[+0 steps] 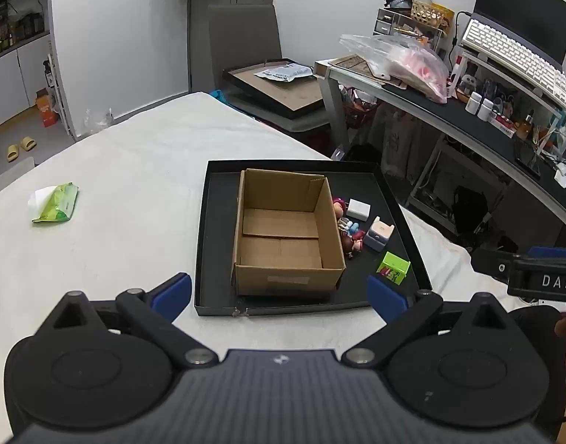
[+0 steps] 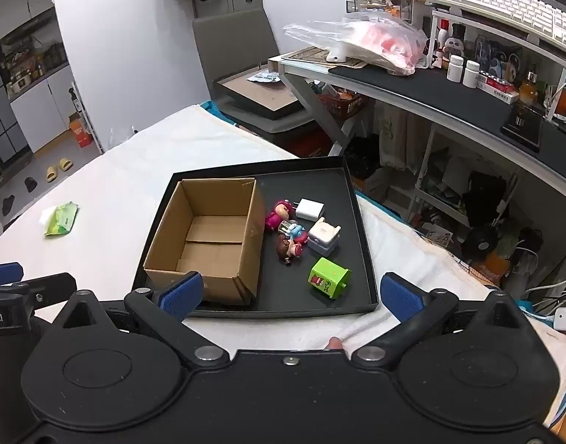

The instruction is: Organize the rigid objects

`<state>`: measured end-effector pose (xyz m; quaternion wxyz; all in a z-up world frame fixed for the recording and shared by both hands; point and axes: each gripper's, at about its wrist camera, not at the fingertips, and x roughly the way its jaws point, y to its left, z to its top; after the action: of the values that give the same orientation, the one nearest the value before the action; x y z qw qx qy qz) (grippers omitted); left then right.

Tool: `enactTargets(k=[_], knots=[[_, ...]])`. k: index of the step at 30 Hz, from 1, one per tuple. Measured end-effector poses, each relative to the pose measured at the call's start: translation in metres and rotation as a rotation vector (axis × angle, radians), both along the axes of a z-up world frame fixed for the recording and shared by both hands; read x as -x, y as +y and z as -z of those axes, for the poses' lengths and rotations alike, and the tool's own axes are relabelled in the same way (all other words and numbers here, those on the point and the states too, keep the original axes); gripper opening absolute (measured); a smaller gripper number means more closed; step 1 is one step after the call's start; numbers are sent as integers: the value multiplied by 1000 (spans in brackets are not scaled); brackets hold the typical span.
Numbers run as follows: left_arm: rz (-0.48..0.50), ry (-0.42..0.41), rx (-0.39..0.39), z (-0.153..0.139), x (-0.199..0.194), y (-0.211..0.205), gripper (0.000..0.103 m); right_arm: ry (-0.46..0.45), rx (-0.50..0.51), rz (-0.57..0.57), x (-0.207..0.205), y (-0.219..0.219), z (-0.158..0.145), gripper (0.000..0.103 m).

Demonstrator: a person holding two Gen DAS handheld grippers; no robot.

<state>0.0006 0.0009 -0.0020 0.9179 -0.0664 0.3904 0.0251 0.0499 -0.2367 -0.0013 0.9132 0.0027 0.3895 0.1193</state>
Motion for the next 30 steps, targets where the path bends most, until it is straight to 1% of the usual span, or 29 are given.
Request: enactTargets(k=[3,5,6,9,12,18,23,30], knots=[[8,3,-7,2,1,-3,100,-6,11,-1,2,1,0,103],[11,20,-16,1,-3,-6,100,-4,16,-3,4,2,1,103],[10,23,-17,2,-4,-6,100,18,11,-1,-3,0,2,103],[27,8,-11,-1,1,-9,100,22,-3,0,-4,-1,1,103],[28,3,-23,-3,3,-12,100,20,-2,2,-2,2,1,103],[18,10,-15,-4,2,-12,100,-3,-6,-7,1,1,-2,103],[14,17,-11,-3,2,-8,100,-3,15,-6,1,4,-1,103],[16,17,-10,-3,2,-7,100,4,14,-13,2,6,0,103]])
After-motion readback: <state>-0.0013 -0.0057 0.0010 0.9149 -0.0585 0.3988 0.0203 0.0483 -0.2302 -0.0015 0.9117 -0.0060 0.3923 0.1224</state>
